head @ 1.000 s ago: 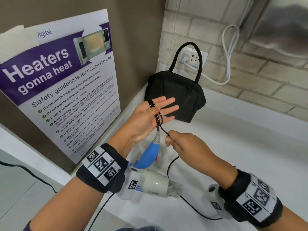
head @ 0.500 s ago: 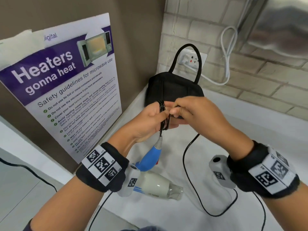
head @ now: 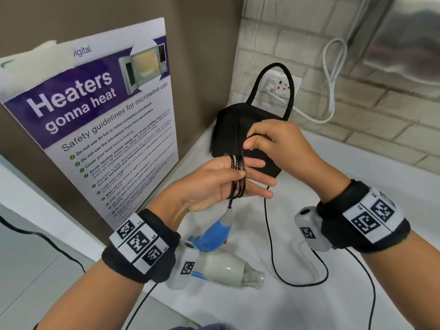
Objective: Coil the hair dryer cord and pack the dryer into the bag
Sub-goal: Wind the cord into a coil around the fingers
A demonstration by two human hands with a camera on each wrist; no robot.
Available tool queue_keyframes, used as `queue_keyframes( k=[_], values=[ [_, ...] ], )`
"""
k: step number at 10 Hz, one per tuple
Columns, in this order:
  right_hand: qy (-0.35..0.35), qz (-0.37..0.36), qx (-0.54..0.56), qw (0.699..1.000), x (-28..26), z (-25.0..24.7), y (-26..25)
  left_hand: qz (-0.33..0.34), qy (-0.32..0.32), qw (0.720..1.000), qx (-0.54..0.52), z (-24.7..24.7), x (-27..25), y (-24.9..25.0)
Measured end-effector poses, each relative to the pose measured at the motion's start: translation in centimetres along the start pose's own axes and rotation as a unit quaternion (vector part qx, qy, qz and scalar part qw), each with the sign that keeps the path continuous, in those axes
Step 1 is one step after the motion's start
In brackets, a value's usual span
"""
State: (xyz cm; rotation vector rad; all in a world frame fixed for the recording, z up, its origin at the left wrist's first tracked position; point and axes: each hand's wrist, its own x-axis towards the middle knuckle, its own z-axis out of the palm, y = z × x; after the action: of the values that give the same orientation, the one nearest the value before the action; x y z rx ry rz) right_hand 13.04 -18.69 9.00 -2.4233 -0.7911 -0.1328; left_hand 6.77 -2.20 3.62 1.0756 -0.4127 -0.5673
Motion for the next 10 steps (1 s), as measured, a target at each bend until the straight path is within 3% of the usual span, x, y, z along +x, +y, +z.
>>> queue_keyframes(
  k=[2, 4, 6, 7, 9, 10],
  values=[
    [0.003, 0.014, 0.032, 0.999, 0.0, 1.0, -0.3, 0.015, 0.007, 1.000, -0.017, 0.6, 0.1, -0.3],
    [-0.119, 0.037, 0.072, 0.990, -2.6, 4.4, 0.4, 0.041, 0.040, 0.998, -0.022, 1.1, 0.1, -0.6],
    [-0.182, 0.082, 0.012, 0.980, -5.3, 6.4, 0.0, 0.075, 0.112, 0.988, -0.081, 1.0, 0.3, -1.3],
    [-0.190, 0.062, -0.060, 0.978, -6.0, 6.6, -0.1, 0.093, 0.131, 0.982, -0.103, 1.1, 0.4, -1.4],
    [-0.186, 0.058, -0.088, 0.977, -8.2, 5.2, -1.2, 0.112, 0.179, 0.973, -0.091, 0.7, 1.0, -1.3],
    [-0.154, 0.060, -0.124, 0.978, -8.8, 4.1, -1.4, 0.107, 0.199, 0.971, -0.080, 0.2, 0.9, -0.8]
  ],
)
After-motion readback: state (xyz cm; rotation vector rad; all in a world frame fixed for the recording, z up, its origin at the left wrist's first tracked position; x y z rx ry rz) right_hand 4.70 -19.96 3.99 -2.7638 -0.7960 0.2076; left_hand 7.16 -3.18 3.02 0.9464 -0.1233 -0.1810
